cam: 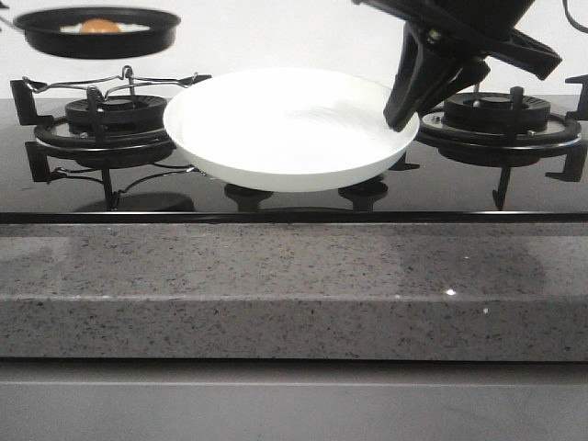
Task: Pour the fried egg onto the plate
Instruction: 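Grasp the green pan handle with the left gripper and lift the pan, then tilt the pan over the held plate with the left gripper, sliding the egg out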
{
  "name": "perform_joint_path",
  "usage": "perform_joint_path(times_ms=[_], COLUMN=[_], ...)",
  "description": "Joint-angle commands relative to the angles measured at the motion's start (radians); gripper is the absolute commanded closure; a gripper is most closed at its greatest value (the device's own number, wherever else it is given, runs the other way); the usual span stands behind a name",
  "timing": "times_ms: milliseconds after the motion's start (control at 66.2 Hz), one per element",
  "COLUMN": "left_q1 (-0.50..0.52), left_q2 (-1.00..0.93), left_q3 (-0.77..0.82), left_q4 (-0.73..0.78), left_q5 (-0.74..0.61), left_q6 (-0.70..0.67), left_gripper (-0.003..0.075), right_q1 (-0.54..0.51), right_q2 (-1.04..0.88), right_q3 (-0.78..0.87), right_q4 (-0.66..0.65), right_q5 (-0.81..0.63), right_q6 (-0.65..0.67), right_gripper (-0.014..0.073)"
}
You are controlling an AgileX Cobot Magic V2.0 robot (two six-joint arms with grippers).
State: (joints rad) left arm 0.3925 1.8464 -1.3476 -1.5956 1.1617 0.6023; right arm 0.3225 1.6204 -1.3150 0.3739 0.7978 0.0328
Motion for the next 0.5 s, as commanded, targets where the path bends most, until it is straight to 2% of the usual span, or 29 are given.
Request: perform_joint_path(times_ms=[0,272,483], left_q1=[0.003,-0.017,-0.098], left_q2=[-0.105,-0.272,-0.385], left_q3=[-0.029,-0.029,-0.029], left_q4=[-0.107,0.016,0.102], left_q5=[0.107,0.017,-0.084], left_q6=[0.033,0.102,0.211], left_gripper=[0.0741,0.0741,0.0741], right_q1=[-0.001,-0.001,-0.001], right_q2=[-0.039,-0.039,-0.039], right_q3=[-0.026,-0.026,-0.026], right_q4=[0.010,0.010,0.010], right_q5=[-0.038,-0.038,-0.038], right_q6=[-0.014,-0.014,-0.014], right_gripper=[0.0660,0.0660,0.0660])
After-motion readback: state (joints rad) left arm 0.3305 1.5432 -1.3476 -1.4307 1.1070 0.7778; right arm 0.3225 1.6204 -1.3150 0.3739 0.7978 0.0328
